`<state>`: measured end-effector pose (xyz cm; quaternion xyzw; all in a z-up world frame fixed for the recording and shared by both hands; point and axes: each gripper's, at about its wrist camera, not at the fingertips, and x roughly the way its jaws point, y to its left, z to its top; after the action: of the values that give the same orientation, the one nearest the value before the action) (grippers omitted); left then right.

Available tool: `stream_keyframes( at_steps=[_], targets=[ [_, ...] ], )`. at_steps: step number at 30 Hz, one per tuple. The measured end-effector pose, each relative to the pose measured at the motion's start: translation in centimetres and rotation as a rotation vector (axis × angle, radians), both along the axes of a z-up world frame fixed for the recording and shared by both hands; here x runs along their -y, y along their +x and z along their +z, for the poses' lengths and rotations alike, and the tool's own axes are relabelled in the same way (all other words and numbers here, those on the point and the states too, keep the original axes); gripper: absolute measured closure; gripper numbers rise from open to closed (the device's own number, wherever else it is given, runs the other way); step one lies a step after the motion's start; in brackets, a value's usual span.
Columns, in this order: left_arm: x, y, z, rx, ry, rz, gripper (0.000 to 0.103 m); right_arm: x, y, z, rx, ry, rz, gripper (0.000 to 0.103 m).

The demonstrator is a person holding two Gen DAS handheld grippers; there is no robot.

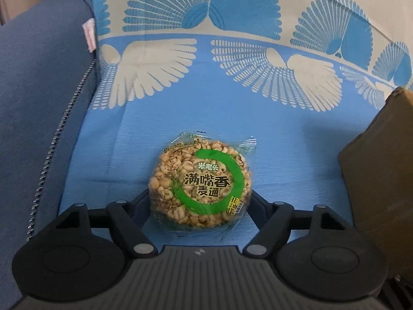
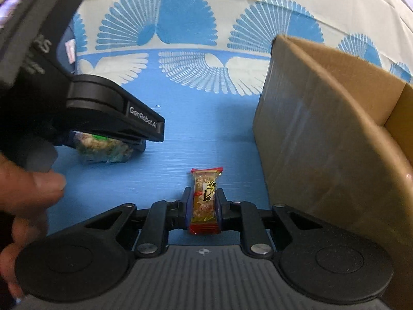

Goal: Organize snacks
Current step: 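Grasp the red-gold wrapped snack with the right tool while the left tool grasps the rice-cake packet, then lift and carry both held snacks over the cardboard box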

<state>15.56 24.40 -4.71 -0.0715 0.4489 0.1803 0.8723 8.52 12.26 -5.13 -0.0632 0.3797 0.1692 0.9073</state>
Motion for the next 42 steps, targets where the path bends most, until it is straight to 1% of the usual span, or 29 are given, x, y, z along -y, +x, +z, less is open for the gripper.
stream_keyframes(
  at_steps=[4, 7, 9, 10, 13, 15, 17, 19, 20, 22, 23, 24, 25, 26, 28, 30, 33, 37, 40, 42],
  targets=[
    [0.2, -1.3, 1.1, 0.019, -0.017, -0.001, 0.022, 0.8, -1.8, 2.1, 0.016, 0.032, 0.055, 0.085],
    [0.9, -2.9, 1.8, 0.027, -0.056, 0.004, 0.022, 1.7, -3.5, 4.1, 0.022, 0.060, 0.104, 0.085],
    [1.3, -4.0, 2.5, 0.028, -0.094, 0.005, 0.022, 2.6, -4.7, 5.5, 0.026, 0.081, 0.138, 0.085],
    [1.6, -4.8, 3.1, 0.035, -0.107, 0.001, 0.022, 3.1, -5.3, 6.1, 0.027, 0.088, 0.159, 0.085],
    [2.3, -7.3, 5.2, 0.044, -0.113, -0.010, 0.022, 4.7, -7.2, 7.6, 0.036, 0.087, 0.214, 0.085],
    [2.9, -9.2, 6.4, 0.042, -0.113, -0.025, 0.022, 6.0, -8.5, 8.3, 0.026, 0.090, 0.255, 0.085],
    [3.6, -11.3, 7.2, 0.041, -0.142, -0.030, 0.022, 7.1, -9.7, 8.5, 0.009, 0.104, 0.296, 0.085],
    [3.8, -13.5, 7.3, 0.050, -0.220, -0.005, 0.022, 8.1, -10.8, 8.2, -0.002, 0.128, 0.320, 0.085],
    [4.0, -14.4, 7.1, 0.052, -0.238, 0.017, 0.022, 8.3, -11.5, 8.0, 0.011, 0.133, 0.325, 0.085],
    [4.7, -15.6, 6.3, 0.039, -0.225, 0.048, 0.022, 8.5, -12.8, 7.3, 0.037, 0.127, 0.358, 0.085],
    [5.2, -16.2, 5.8, 0.037, -0.212, 0.046, 0.022, 8.4, -13.1, 6.9, 0.034, 0.124, 0.370, 0.085],
    [5.7, -16.7, 5.0, 0.026, -0.198, 0.038, 0.022, 8.4, -13.2, 6.5, 0.022, 0.120, 0.372, 0.085],
    [6.1, -17.0, 4.3, -0.006, -0.194, 0.030, 0.022, 8.2, -13.1, 6.2, 0.006, 0.114, 0.376, 0.085],
    [6.0, -17.2, 3.9, -0.025, -0.201, 0.029, 0.022, 8.2, -13.0, 5.9, -0.008, 0.110, 0.384, 0.085],
    [6.0, -16.9, 3.9, -0.022, -0.221, 0.010, 0.022, 8.2, -12.7, 5.4, -0.025, 0.103, 0.384, 0.085],
    [6.4, -16.5, 3.8, -0.026, -0.200, -0.014, 0.022, 8.2, -12.4, 4.6, -0.082, 0.106, 0.387, 0.085],
    [7.2, -16.4, 2.7, -0.097, -0.168, -0.028, 0.022, 7.9, -11.9, 3.5, -0.166, 0.112, 0.387, 0.085],
    [7.3, -16.2, 1.9, -0.139, -0.152, -0.041, 0.022, 6.7, -11.9, 2.4, -0.184, 0.054, 0.414, 0.085],
    [7.2, -15.9, 1.4, -0.155, -0.148, -0.043, 0.022, 6.3, -11.4, 1.8, -0.203, 0.016, 0.405, 0.084],
    [7.2, -15.8, 1.2, -0.164, -0.152, -0.042, 0.022, 6.2, -11.0, 1.5, -0.218, 0.015, 0.397, 0.084]
  ],
)
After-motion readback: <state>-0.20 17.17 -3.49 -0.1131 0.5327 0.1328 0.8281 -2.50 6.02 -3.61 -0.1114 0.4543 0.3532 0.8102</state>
